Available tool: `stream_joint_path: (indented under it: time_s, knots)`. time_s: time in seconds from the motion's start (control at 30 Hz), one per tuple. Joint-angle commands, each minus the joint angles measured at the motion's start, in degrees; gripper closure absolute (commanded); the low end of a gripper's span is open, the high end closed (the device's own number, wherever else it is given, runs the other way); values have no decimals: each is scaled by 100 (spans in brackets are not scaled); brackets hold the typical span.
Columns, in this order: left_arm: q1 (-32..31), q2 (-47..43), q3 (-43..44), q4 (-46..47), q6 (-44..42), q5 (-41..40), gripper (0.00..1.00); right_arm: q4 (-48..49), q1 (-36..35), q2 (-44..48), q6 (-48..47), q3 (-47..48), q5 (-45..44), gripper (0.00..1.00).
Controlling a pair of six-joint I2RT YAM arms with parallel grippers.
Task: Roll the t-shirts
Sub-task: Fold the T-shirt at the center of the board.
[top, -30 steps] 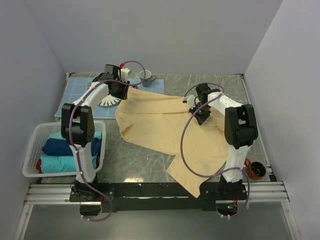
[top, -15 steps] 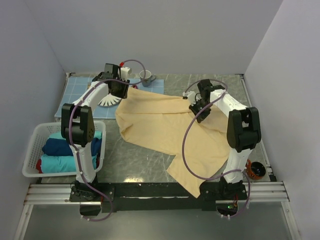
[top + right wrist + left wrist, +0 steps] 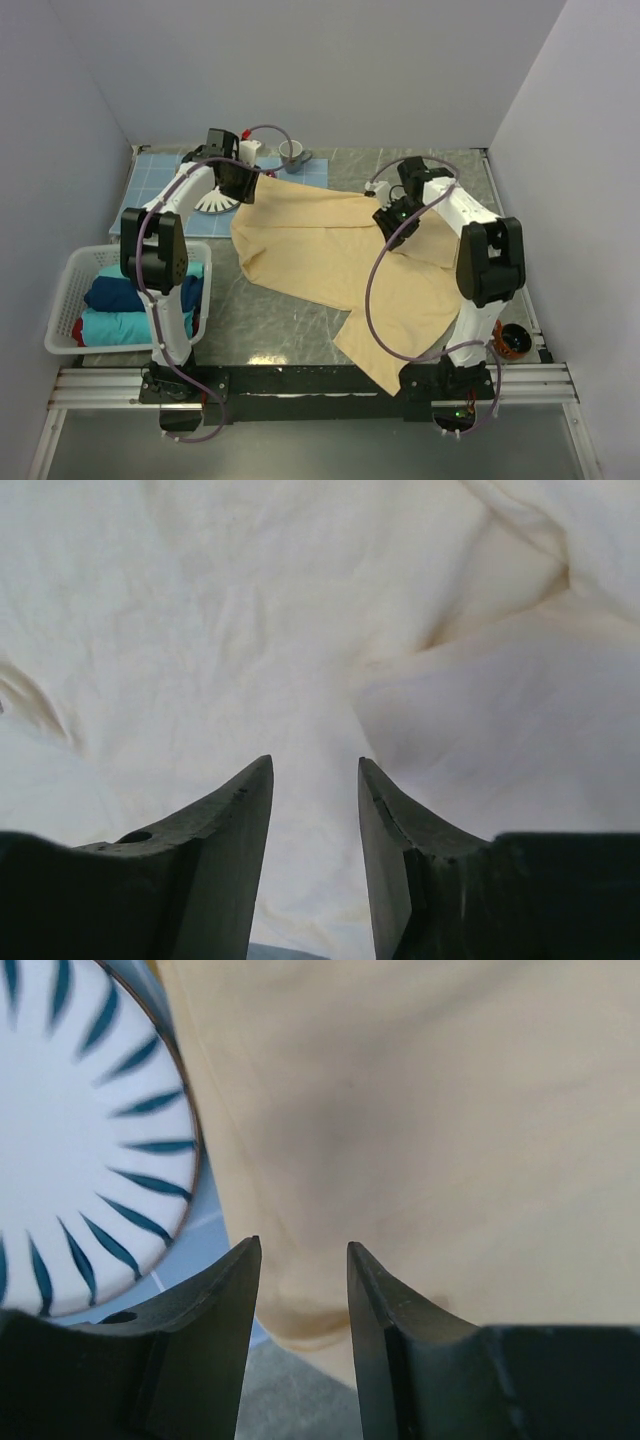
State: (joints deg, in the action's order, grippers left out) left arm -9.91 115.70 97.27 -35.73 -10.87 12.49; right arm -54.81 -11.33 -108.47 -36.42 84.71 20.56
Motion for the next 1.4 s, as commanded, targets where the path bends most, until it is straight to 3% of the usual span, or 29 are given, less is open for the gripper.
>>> stream_joint_path:
  time_s: [0.0, 0.17, 0.23, 0.47, 0.8, 1.07, 1.37]
  knots:
    - [68, -697, -155, -1269, -696, 1034, 53, 5, 254, 1106, -241, -419, 370, 52]
    - [-98, -1312, -1148, -1078, -512, 1115, 48, 346, 298, 1933, -646, -1394, 300, 51]
    - [-378, -1453, -1411, -762, -477, 732, 48, 593, 290, 2215, -647, -1771, 116, 51]
    - [-1196, -1033, -1343, -400, -21, -727, 52, 366, 290, 2136, -128, -1466, 221, 50]
    - [-1479, -787, -1686, -409, 340, -1890, 53, -21, 281, 2619, -391, -1571, 10, 50]
    - [-1575, -443, -1308, -453, 323, -1856, 55, -118, 290, 2831, -620, -1808, 63, 50]
    - [-1602, -408, -1255, -593, 305, -1759, 57, 40, 290, 2471, -392, -1589, 203, 50]
